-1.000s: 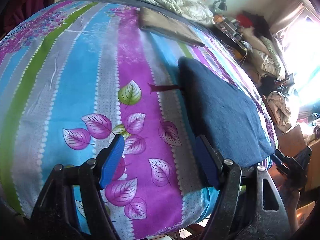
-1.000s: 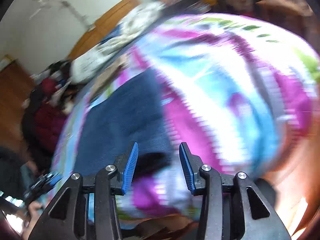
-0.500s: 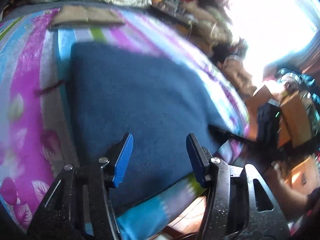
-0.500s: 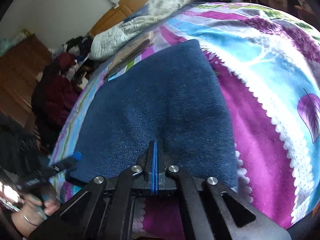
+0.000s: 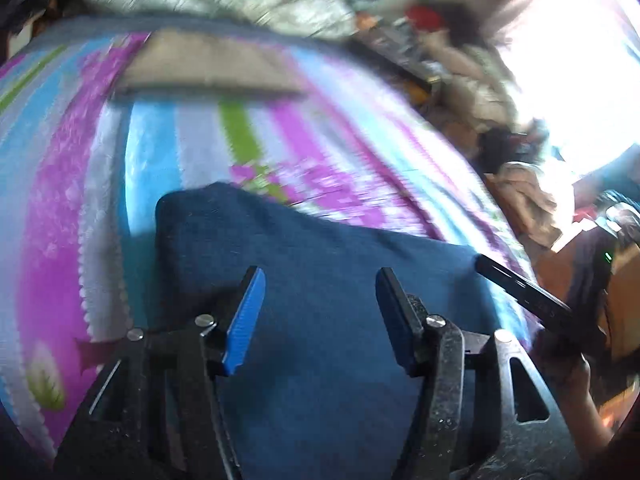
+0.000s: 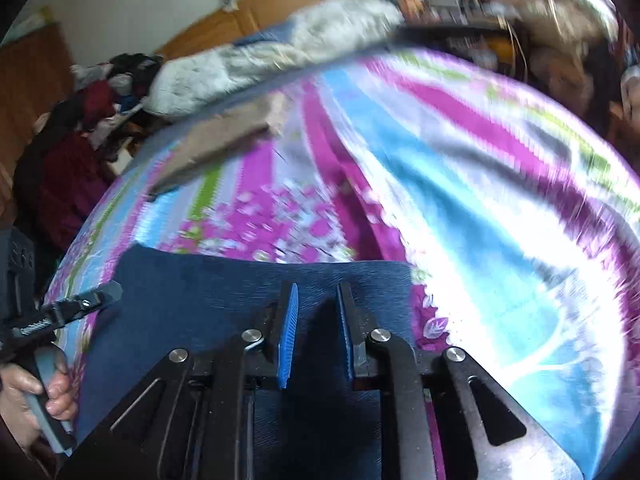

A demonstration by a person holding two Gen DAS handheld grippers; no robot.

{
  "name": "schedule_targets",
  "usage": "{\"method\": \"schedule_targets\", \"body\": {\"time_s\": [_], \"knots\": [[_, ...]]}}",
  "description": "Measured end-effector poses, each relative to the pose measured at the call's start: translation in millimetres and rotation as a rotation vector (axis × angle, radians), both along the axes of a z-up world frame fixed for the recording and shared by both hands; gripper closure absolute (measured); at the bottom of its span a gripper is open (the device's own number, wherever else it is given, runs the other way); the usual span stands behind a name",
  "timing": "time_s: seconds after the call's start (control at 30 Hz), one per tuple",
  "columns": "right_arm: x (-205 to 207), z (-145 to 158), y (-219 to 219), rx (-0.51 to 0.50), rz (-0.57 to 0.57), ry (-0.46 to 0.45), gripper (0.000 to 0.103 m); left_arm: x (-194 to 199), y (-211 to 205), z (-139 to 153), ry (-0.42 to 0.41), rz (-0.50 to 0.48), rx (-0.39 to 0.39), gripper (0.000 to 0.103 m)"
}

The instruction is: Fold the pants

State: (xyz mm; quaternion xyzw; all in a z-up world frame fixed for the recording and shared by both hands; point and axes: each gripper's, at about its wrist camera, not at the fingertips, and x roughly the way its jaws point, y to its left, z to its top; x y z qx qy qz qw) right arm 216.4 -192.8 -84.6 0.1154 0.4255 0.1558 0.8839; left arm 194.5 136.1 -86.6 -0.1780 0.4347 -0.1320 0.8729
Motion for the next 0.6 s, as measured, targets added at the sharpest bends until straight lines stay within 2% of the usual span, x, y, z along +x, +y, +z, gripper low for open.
{"method": "schedule_targets", "body": {"time_s": [0.03, 0.07, 0.13, 0.17, 0.2, 0.23, 0.27, 0.33, 0.4, 0.43, 0.5, 0.57, 0.6], "knots": [[8, -9, -11, 0.088, -0.014, 0.024, 0.095, 14, 1, -18, 0.058, 0.023, 0.028, 0.051], [11, -8, -20, 0.122, -0.033, 0.028, 0.099, 10, 6, -25, 0.057, 0.041, 0.047, 0.059], [16, -9, -37, 0.143, -0.107, 0.045, 0.100, 12, 1, -19, 0.052, 0.044, 0.083, 0.056], [18, -11, -46, 0.148, -0.150, 0.056, 0.096, 13, 0, -18, 0.053, 0.037, 0.103, 0.056], [25, -14, -54, 0.134, -0.206, 0.072, 0.075, 15, 1, -17, 0.052, 0.045, 0.117, 0.056], [23, -13, -65, 0.121, -0.258, 0.082, 0.072, 17, 5, -15, 0.055, 0.080, 0.137, 0.056], [21, -10, -71, 0.137, -0.261, 0.069, 0.071, 19, 14, -13, 0.058, 0.123, 0.145, 0.056], [-1, 5, -69, 0.174, -0.209, 0.045, 0.071, 15, 34, -8, 0.063, 0.210, 0.103, 0.058], [-25, 22, -52, 0.211, -0.107, 0.032, 0.069, -3, 41, 2, 0.061, 0.283, 0.103, 0.058], [-47, 30, -37, 0.218, -0.043, 0.001, 0.065, -19, 39, 9, 0.038, 0.254, 0.075, 0.057], [-84, 31, -11, 0.188, 0.043, -0.044, 0.062, -53, 21, 17, -0.015, 0.139, 0.009, 0.054], [-103, 9, 9, 0.137, 0.066, -0.051, 0.062, -94, 1, 12, -0.043, 0.084, 0.014, 0.043], [-108, -8, 13, 0.100, 0.049, -0.035, 0.067, -108, -4, 2, -0.032, 0.073, 0.013, 0.040]]}}
